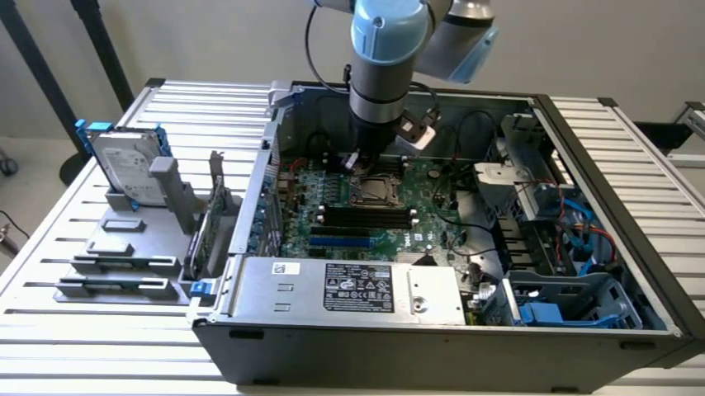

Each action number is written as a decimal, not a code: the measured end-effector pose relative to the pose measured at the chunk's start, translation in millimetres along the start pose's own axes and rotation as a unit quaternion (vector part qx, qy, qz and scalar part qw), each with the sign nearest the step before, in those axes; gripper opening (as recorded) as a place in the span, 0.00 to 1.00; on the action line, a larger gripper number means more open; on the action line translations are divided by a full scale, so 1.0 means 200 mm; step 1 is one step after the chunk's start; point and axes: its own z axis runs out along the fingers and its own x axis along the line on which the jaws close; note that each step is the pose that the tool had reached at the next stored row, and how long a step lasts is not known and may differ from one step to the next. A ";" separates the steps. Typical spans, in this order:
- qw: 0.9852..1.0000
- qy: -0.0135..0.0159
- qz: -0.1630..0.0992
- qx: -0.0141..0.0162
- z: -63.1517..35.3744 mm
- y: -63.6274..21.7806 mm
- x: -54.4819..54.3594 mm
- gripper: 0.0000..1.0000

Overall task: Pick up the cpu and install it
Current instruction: 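Install the first cpu locking lever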

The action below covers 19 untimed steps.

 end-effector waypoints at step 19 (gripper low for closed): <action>1.000 -0.003 0.000 -0.002 -0.019 0.003 0.02 0.11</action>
